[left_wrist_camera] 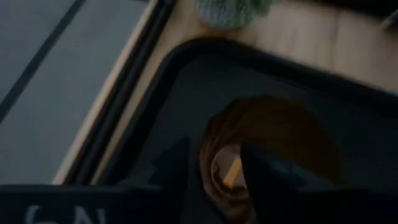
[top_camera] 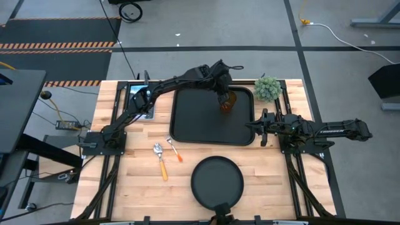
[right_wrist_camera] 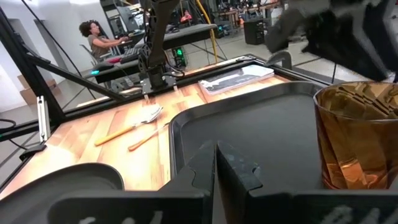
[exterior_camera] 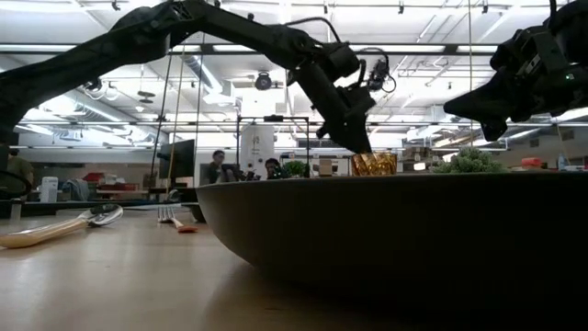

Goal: Pick and place plate/cup/fork/spoon on tray
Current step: Put the brown glass on the black serving tray

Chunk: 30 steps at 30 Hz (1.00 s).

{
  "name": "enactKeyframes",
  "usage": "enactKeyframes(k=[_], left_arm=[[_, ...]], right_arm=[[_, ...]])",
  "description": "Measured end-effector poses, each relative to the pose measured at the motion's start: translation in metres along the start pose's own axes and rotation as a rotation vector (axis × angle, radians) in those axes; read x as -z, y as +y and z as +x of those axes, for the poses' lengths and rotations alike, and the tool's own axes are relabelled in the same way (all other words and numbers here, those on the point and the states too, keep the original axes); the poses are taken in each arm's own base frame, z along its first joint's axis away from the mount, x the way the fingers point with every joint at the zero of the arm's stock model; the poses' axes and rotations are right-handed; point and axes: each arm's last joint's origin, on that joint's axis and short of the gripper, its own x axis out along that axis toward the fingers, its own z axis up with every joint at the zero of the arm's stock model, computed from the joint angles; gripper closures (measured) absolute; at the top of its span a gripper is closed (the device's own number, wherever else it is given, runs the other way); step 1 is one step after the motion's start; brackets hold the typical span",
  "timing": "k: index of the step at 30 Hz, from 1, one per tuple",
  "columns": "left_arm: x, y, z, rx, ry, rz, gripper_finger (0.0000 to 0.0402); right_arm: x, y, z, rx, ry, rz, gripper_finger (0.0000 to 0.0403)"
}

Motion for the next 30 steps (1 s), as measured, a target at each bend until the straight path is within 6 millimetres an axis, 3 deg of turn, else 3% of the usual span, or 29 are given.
enactKeyframes(k=[6, 12, 16, 21, 30], left_arm=[[-0.001, -0.001, -0.024, 0.019, 0.065, 0.015, 0.0253], [0.019, -0.003, -0.029, -0.002, 0.284, -0.040, 0.0260], [0.034, -0.015, -0.012, 0.004, 0.345, -0.050, 0.0260], [0.046, -0.038, 0.013, 0.004, 0.287, -0.034, 0.0263], [0.047, -0.060, 0.029, -0.157, 0.165, 0.032, 0.0292]], right_arm=[[-0.001, 0.000, 0.000, -0.001, -0.005, 0.001, 0.0380], [-0.001, 0.000, 0.000, -0.005, -0.006, 0.001, 0.0380], [-0.001, 0.000, 0.000, -0.006, -0.007, 0.001, 0.0380], [-0.001, 0.000, 0.000, -0.006, -0.008, 0.001, 0.0380], [-0.001, 0.000, 0.000, -0.006, -0.008, 0.001, 0.0380]])
